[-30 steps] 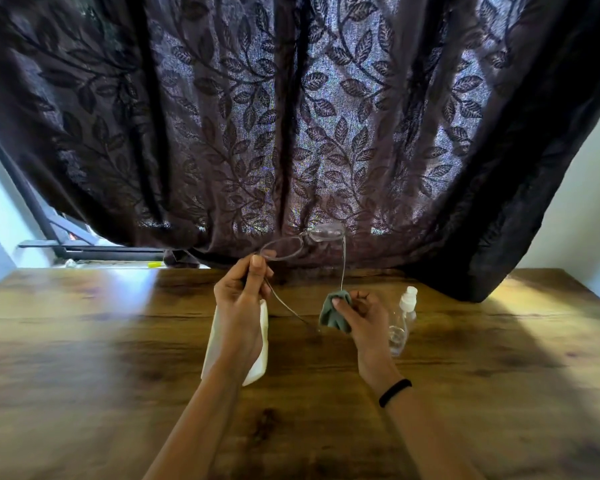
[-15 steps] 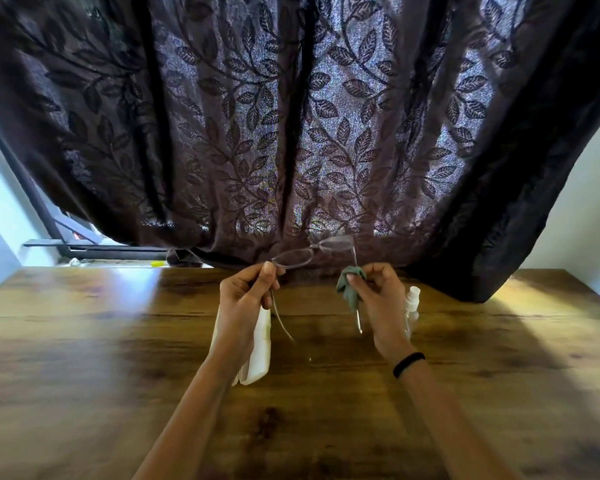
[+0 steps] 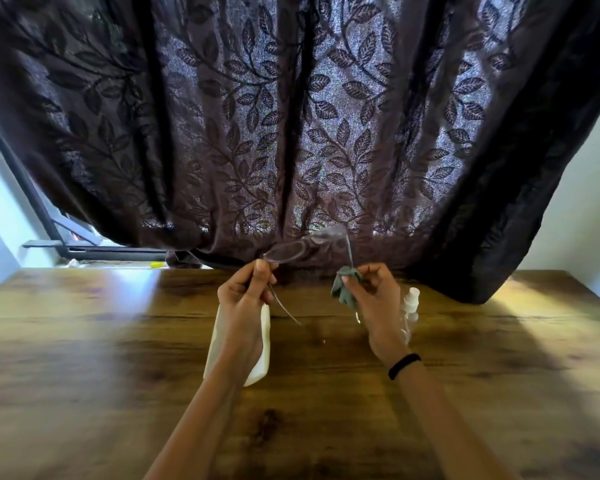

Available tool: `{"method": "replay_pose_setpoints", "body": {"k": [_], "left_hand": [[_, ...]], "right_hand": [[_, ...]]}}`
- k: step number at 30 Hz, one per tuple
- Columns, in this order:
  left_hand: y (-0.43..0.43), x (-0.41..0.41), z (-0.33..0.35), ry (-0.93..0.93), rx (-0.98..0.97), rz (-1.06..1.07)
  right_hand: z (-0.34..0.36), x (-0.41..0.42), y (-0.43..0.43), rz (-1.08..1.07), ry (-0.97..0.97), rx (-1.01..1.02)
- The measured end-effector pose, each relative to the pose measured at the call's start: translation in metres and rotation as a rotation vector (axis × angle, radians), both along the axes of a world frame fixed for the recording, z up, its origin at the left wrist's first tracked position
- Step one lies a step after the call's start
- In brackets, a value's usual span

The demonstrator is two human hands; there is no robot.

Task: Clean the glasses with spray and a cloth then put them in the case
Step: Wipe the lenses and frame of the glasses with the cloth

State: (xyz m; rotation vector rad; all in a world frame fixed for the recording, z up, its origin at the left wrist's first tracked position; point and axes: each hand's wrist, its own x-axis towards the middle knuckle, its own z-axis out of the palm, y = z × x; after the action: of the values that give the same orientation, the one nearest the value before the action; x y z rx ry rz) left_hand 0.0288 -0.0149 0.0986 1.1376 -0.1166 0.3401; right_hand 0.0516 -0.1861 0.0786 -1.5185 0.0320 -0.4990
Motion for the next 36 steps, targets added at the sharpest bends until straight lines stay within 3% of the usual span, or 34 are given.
{"method": "replay_pose_setpoints", "body": {"k": [10,18,21,24,28,36], "left_hand": [[0.001,0.004,0.007,-0.053,-0.058,0.105],[0.003,0.003,0.005,0.058,-0.006,0.004],[0.003,0.002,0.006,0.057,0.025,-0.01],[0.003,0.003,0.006,0.035,0.024,0.002],[0.002,0.004,0.002,0.0,0.055,-0.022],[-0.005,-0.001,0.0,0.065,0.026,-0.122]], "right_hand": [[-0.039,-0.025,0.009,-0.019,0.206,-0.056],[-0.013,-0.025,0.008,-0.269,-0.039,-0.089],[-0.008,-0.023,0.007,-0.265,0.023,0.022],[-0.007,-0.026,0.009,-0.08,0.185,0.192],[-0.006,-0.032,0.02,0.255,0.402,0.576],[0.018,-0.031,0.049,0.405,0.138,0.29]]}}
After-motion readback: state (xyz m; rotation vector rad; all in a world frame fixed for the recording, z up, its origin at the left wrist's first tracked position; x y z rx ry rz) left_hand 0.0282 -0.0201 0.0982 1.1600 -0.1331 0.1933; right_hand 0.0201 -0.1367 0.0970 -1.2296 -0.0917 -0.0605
